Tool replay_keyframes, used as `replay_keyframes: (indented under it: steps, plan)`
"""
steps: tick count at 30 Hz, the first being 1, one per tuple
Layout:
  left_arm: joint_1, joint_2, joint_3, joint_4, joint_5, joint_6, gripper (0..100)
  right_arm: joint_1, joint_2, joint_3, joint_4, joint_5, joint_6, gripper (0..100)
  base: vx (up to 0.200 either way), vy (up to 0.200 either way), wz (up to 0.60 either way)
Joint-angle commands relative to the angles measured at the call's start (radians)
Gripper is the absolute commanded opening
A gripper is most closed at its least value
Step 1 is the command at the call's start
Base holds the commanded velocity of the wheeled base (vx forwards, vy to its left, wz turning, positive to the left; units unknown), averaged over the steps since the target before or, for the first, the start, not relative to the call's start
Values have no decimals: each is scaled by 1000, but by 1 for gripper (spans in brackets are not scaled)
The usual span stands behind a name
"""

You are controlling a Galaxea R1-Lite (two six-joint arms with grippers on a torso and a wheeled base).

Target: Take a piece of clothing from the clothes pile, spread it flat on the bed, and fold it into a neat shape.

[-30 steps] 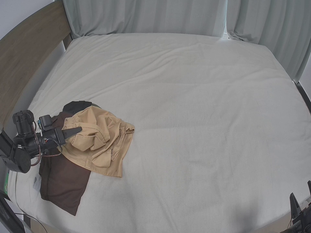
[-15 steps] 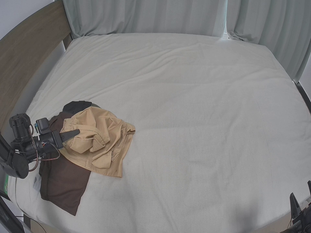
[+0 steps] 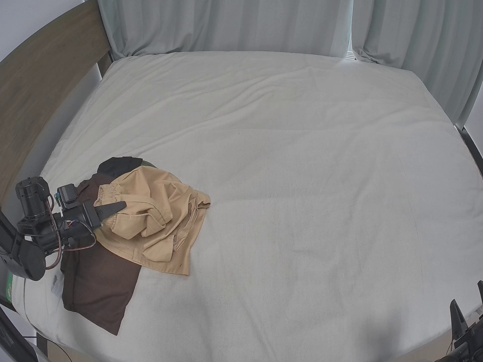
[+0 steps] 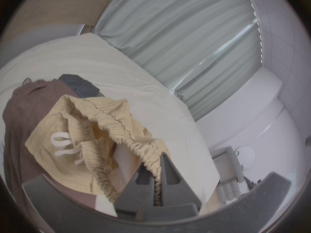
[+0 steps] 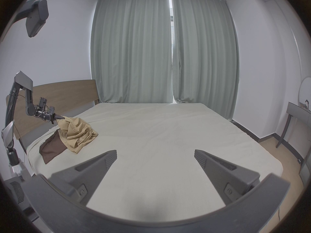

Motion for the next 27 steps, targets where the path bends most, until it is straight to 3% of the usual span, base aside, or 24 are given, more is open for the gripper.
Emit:
replay_keyframes:
  steps: [1, 6, 11, 21, 27]
  plan:
    - [-27, -61, 14, -5, 24, -94, 0, -1, -10, 18, 0, 0, 0, 100, 0, 0, 0]
    - [-59, -82, 15, -11, 71, -145, 0, 1, -10, 18, 0, 0, 0, 100, 0, 0, 0]
    - [-142, -121, 12, -40, 173, -268, 0, -1, -10, 16, 0, 0, 0, 100, 0, 0, 0]
    - [-214, -125, 15, -81, 264, -349, 0, 1, -10, 18, 0, 0, 0, 100, 0, 0, 0]
    - [-269, -127, 11, -83, 374, -412, 0, 1, -10, 18, 0, 0, 0, 100, 0, 0, 0]
